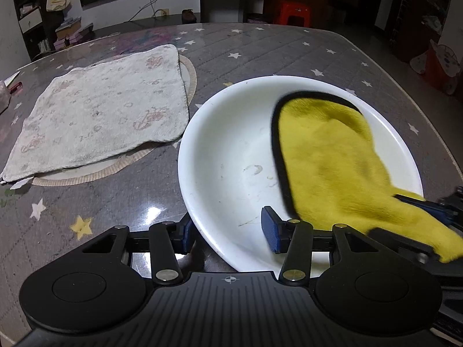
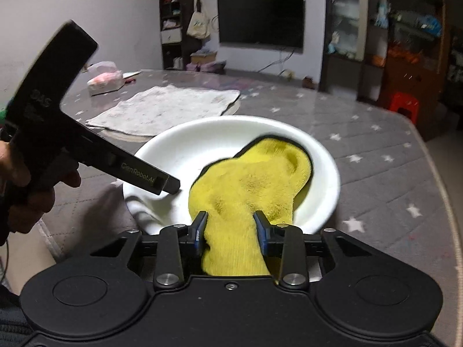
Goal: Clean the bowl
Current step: 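Press the cloth into the bowl with the right tool while the left tool holds the rim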
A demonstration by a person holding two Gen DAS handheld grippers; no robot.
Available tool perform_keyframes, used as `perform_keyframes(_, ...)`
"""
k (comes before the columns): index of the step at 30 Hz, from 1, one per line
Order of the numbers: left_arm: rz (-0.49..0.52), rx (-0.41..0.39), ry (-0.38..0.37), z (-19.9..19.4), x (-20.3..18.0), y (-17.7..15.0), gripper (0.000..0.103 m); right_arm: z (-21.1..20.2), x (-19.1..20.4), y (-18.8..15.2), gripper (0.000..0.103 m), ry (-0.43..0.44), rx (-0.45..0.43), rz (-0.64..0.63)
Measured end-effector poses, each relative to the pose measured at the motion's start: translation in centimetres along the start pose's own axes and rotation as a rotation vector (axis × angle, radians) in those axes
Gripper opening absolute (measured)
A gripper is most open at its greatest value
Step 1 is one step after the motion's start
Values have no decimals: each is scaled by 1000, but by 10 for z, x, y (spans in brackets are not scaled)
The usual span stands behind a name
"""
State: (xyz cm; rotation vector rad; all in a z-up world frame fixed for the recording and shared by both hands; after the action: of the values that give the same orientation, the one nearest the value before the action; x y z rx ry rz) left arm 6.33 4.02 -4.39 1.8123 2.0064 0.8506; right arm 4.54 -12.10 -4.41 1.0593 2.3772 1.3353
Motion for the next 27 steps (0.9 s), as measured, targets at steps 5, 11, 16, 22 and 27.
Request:
perform_keyframes(5,6,-4,-3,-1,1,0,48,16,-7,5,36,14,27,2)
perform_keyframes(11,10,-11,-5,0,1,-1,48,32,-19,10,36,-11,33,-16)
perform_keyframes(16,-1,1,-5,0,1,0,48,40,-32,16,37,-35,37,-22)
perform_keyframes(22,-15,28,-16,-4,-1,-3,48,42,-36,18,37,-74,55,-86)
perform_keyframes(27,-21,35,-8,-10,-6,-8,49,39,-35,17,36,-108,74,-156)
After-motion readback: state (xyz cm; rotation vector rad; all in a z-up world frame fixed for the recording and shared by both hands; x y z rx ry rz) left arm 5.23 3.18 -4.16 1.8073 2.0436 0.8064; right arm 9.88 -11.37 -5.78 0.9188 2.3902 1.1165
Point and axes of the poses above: each gripper's, at about its wrist camera, not at the fingertips, and z roughly the way its jaws point, x to its left, y to its top, the point moved 2 cm from there along z, roughly the way its jaws point, and after that the axes turned 13 degrees about y, right-handed, at the moved point
